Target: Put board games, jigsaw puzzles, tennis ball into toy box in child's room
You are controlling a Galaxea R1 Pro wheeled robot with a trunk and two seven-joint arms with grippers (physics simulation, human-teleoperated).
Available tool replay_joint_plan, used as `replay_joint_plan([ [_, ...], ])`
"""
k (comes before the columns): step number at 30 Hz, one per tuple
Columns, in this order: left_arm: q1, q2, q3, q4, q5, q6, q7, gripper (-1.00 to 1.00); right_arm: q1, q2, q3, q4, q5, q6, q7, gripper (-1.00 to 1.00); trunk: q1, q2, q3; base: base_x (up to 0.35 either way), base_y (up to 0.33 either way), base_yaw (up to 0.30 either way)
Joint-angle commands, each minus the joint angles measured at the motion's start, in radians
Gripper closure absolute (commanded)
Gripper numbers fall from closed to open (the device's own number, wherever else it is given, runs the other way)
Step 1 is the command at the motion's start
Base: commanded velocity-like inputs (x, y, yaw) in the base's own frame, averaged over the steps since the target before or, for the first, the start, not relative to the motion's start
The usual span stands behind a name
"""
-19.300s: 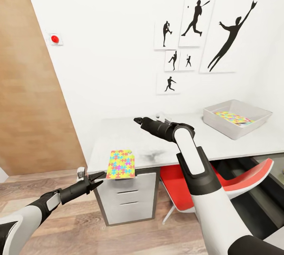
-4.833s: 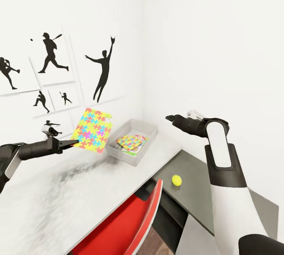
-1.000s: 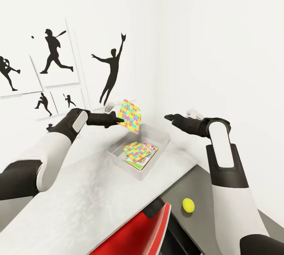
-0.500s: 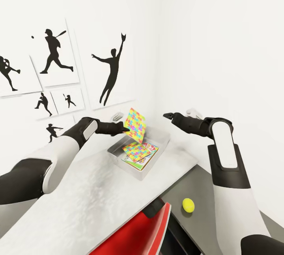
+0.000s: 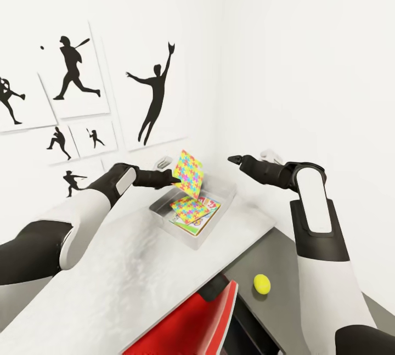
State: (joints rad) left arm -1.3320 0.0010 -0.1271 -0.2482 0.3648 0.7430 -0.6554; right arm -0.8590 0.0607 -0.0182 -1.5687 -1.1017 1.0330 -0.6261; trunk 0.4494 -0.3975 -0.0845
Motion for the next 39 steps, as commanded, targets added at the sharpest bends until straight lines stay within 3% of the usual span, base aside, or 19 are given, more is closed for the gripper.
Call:
replay_joint_plan([
  [1, -0.001, 0.001, -0.007, 0.0, 0.009, 0.002, 0.0, 1.0, -0.001, 0.001, -0.002, -0.001, -0.01, 0.004, -0.01, -1.0, 0.001, -0.002, -0.004, 0.0, 0.0, 0.0],
  [5, -0.001, 0.002, -0.008, 0.0, 0.01, -0.002, -0.013, 1.0, -0.002, 0.001, -0.002, -0.001, -0.009, 0.004, -0.01, -1.0, 0.001, -0.002, -0.011, 0.0, 0.0, 0.0],
  [8, -0.001, 0.002, -0.009, 0.0, 0.009, -0.004, -0.065, 1.0, -0.004, -0.001, -0.003, -0.001, -0.008, 0.006, -0.01, -1.0, 0.001, -0.002, -0.015, 0.0, 0.0, 0.0],
  [13, 0.0, 0.001, -0.011, 0.001, 0.008, -0.014, -0.11, 1.0, -0.005, -0.028, -0.004, -0.001, -0.01, 0.006, -0.01, -1.0, 0.001, -0.002, -0.024, 0.0, 0.0, 0.0],
  [21, 0.004, 0.001, -0.04, 0.008, 0.008, -0.047, -0.118, 1.0, -0.004, -0.066, -0.005, -0.001, -0.01, 0.005, -0.009, -1.0, 0.001, -0.002, -0.037, 0.0, 0.0, 0.0],
  [39, 0.012, 0.002, -0.059, 0.029, 0.008, -0.093, -0.143, 1.0, -0.001, -0.076, -0.017, -0.001, -0.012, 0.005, -0.009, -1.0, 0.001, -0.002, -0.066, 0.0, 0.0, 0.0],
])
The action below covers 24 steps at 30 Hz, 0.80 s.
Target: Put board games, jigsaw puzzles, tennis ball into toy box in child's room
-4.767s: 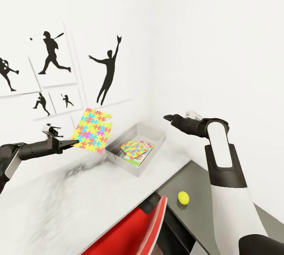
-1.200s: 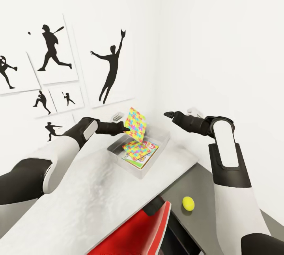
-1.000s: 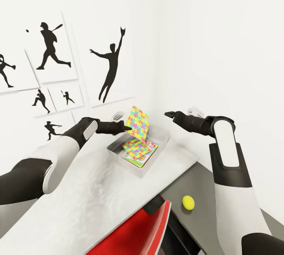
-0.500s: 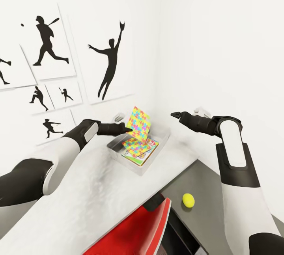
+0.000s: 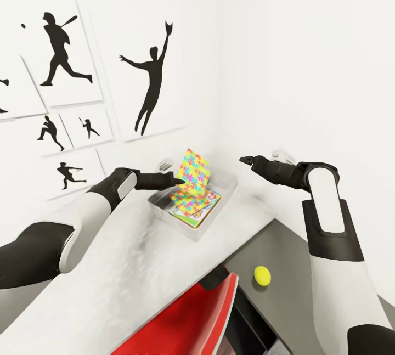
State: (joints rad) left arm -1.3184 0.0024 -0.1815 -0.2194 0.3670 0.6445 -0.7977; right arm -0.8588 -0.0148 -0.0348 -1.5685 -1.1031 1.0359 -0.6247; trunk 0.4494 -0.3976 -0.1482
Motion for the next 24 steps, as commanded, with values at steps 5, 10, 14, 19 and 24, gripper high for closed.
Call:
replay_joint_plan([
  [5, -0.001, 0.001, -0.007, 0.0, 0.0, -0.006, -0.072, 1.0, 0.0, -0.005, -0.009, -0.002, -0.023, 0.003, -0.01, -1.0, 0.001, -0.002, -0.01, 0.0, 0.0, 0.0],
  [10, -0.001, 0.003, -0.008, 0.0, -0.031, -0.016, -0.088, 1.0, 0.004, -0.017, -0.018, -0.008, -0.026, 0.004, -0.01, -1.0, 0.001, -0.002, -0.019, 0.0, 0.0, 0.0],
  [14, -0.001, 0.003, -0.008, 0.0, -0.038, -0.019, -0.09, 1.0, 0.006, -0.026, -0.032, -0.011, -0.053, 0.004, -0.01, -1.0, 0.001, -0.002, -0.025, 0.0, 0.0, 0.0],
  [19, -0.001, 0.001, -0.007, 0.0, -0.041, -0.023, -0.09, 1.0, 0.007, -0.028, -0.035, -0.011, -0.069, 0.004, -0.01, -1.0, 0.001, -0.002, -0.033, 0.0, 0.0, 0.0],
  [24, -0.001, 0.0, -0.005, -0.001, -0.042, -0.023, -0.09, 1.0, 0.007, -0.027, -0.036, -0.012, -0.07, 0.004, -0.01, -1.0, 0.001, -0.002, -0.041, 0.0, 0.0, 0.0],
])
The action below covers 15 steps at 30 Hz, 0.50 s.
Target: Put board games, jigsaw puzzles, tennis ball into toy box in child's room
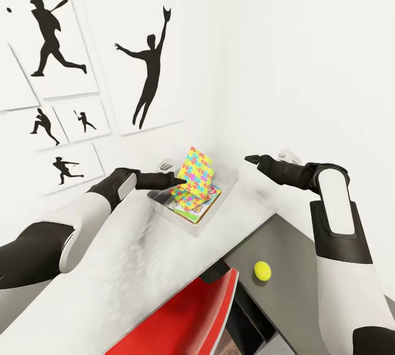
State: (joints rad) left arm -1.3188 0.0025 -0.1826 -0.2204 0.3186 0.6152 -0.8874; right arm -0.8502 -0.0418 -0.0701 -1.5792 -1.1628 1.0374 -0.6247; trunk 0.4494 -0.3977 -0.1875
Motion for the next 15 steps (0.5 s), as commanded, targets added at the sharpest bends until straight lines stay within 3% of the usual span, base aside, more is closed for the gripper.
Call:
replay_joint_plan([
  [1, -0.001, 0.0, -0.003, 0.0, 0.007, 0.006, 0.0, 1.0, -0.001, 0.0, 0.0, -0.001, -0.011, 0.003, -0.011, -1.0, 0.001, -0.002, -0.004, 0.0, 0.0, 0.0],
  [15, -0.002, 0.0, -0.005, -0.003, -0.013, -0.028, 0.0, 1.0, -0.001, -0.001, 0.001, -0.001, -0.011, 0.003, -0.01, -1.0, 0.001, -0.002, -0.027, 0.0, 0.0, 0.0],
])
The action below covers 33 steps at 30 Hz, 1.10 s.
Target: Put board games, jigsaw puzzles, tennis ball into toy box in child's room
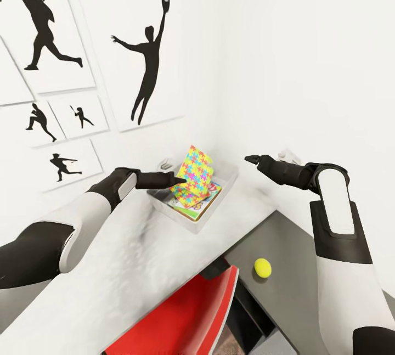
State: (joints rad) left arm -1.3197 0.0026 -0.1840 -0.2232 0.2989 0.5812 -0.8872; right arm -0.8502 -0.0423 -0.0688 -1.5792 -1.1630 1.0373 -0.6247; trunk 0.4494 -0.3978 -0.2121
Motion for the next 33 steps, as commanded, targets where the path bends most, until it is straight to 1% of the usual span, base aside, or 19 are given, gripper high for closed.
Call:
replay_joint_plan([
  [1, -0.001, 0.0, -0.004, 0.0, 0.006, 0.006, -0.001, 1.0, -0.001, 0.0, 0.0, -0.001, -0.01, 0.003, -0.01, -1.0, 0.001, -0.002, -0.004, 0.0, 0.0, 0.0],
  [18, -0.001, 0.0, -0.005, -0.001, 0.005, 0.003, -0.001, 1.0, 0.0, 0.001, 0.001, -0.001, -0.01, 0.003, -0.01, -1.0, 0.001, -0.002, -0.032, 0.0, 0.0, 0.0],
  [33, -0.001, 0.008, -0.006, -0.004, 0.005, -0.004, -0.001, 1.0, 0.001, 0.001, 0.001, -0.001, -0.01, 0.003, -0.01, -1.0, 0.001, -0.002, -0.056, 0.0, 0.0, 0.0],
])
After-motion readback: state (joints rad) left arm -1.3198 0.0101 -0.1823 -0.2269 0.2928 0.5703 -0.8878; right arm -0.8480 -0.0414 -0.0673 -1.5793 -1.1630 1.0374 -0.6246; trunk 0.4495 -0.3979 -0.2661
